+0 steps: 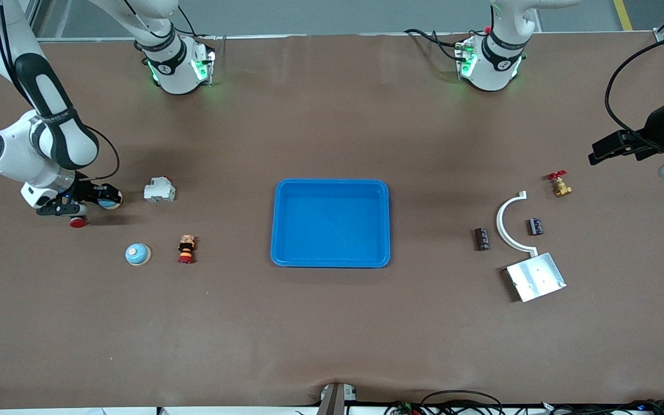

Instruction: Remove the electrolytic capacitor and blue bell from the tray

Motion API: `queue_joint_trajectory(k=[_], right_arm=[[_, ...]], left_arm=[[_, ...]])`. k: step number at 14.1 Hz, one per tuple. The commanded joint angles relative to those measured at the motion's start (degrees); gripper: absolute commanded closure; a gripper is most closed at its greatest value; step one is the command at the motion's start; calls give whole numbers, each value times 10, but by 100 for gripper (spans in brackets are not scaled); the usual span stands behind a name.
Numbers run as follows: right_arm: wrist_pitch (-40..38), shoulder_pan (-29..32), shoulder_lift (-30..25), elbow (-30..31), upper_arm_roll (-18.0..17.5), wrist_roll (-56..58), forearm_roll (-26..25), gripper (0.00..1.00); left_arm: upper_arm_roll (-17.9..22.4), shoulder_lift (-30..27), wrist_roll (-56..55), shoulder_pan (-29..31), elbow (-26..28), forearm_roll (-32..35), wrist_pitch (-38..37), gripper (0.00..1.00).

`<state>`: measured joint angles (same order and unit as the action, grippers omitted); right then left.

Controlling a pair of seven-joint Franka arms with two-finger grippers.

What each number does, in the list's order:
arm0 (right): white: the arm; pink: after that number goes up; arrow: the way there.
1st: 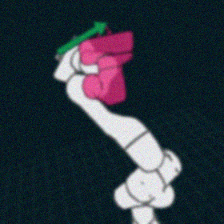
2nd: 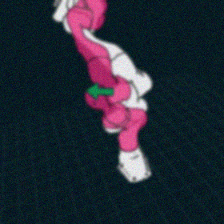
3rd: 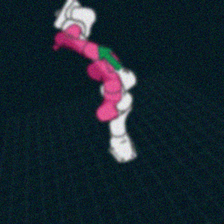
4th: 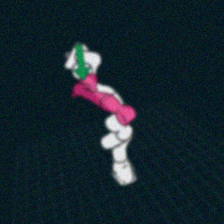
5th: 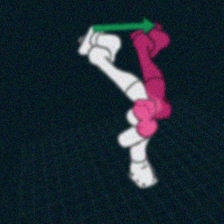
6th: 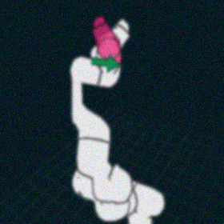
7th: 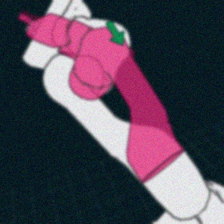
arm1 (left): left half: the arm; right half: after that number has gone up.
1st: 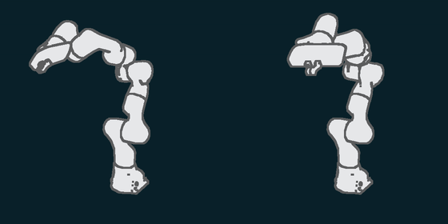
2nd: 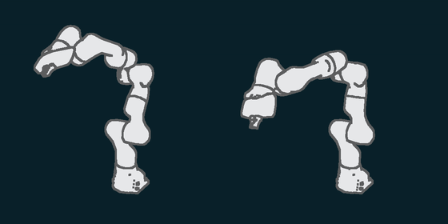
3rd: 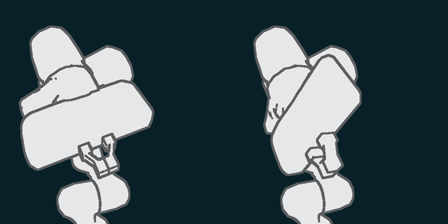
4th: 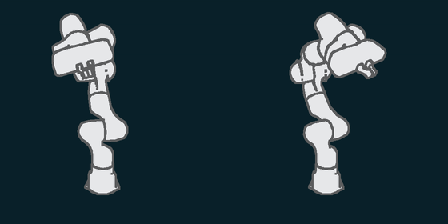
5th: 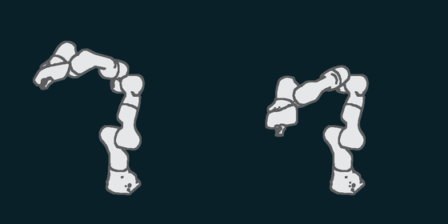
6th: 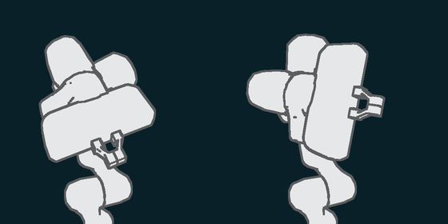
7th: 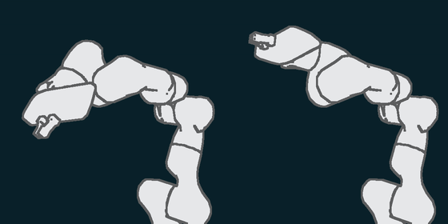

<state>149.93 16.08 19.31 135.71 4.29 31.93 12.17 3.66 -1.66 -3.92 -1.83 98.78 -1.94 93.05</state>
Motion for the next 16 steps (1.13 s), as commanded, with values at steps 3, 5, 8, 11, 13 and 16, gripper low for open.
queue_joint_trajectory(k=[3,5,8,11,13,16], right_arm=[[8,11,3,3,-10,17,15,100],[8,11,4,3,-10,17,15,100],[7,9,4,3,-10,17,49,0],[7,9,4,3,-10,17,50,0],[7,8,4,3,-10,17,50,0],[-1,2,-1,3,-11,17,50,0]], left_arm=[[5,5,9,-2,-9,-2,-11,0],[5,6,9,-2,-9,-2,-10,0],[3,4,9,-5,-10,-2,-9,0],[-14,-5,9,-7,-11,-2,-8,0],[-39,-16,0,-7,-11,-1,-5,0],[-49,-27,-1,-4,-13,1,4,0]])
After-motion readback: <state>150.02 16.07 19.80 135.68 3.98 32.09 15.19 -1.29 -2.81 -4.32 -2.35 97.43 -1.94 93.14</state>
